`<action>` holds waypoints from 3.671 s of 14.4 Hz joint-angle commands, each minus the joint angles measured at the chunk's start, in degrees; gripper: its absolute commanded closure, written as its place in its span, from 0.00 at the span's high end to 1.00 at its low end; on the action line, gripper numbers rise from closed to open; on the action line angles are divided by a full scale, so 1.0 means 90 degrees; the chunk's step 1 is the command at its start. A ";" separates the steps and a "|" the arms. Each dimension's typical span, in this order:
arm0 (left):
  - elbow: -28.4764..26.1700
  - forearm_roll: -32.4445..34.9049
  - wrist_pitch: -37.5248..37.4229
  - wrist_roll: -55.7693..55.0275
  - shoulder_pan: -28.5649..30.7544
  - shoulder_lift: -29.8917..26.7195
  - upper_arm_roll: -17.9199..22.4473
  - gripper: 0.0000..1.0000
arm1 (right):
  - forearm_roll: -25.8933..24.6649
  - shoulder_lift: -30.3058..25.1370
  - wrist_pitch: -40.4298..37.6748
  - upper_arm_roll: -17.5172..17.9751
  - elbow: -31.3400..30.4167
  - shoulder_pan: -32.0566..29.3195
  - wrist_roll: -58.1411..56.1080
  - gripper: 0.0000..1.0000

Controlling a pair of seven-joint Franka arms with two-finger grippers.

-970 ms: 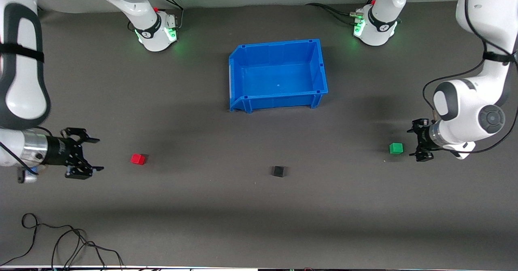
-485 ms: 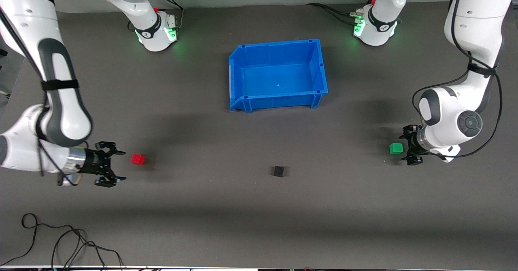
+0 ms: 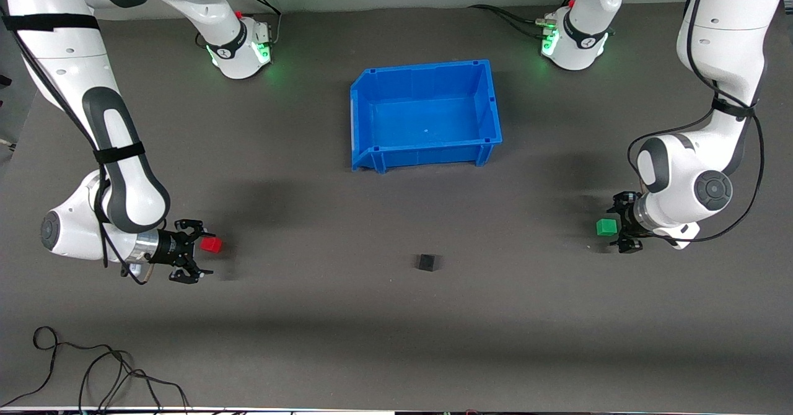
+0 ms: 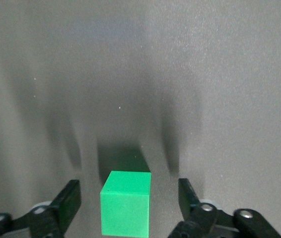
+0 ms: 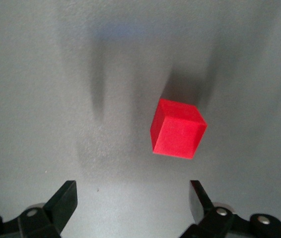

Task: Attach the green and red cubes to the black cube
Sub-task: 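Lower and close the right gripper on the red cube while the left gripper grasps green, then carry the red cube and the green cube toward the black cube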

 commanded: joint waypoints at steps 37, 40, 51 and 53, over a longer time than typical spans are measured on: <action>0.2490 -0.0047 -0.1690 -0.2584 -0.1135 0.0597 0.0053 0.00 | 0.0469 0.0248 -0.0534 -0.0075 0.0063 -0.0229 -0.1121 0.00; 0.2910 -0.0048 -0.1680 -0.3207 -0.1456 0.0733 0.0033 0.00 | 0.0470 0.0209 -0.0534 -0.0045 0.0394 0.0152 -0.0477 0.00; 0.3751 -0.0077 -0.0892 -0.5171 -0.3078 0.1876 0.0024 0.00 | 0.0859 0.1077 -0.0300 -0.0055 0.2230 0.1851 0.1877 0.00; 0.3906 -0.0067 -0.0665 -0.5270 -0.3166 0.2071 0.0014 0.00 | 0.0919 0.1146 -0.0048 -0.0045 0.2280 0.2192 0.2111 0.00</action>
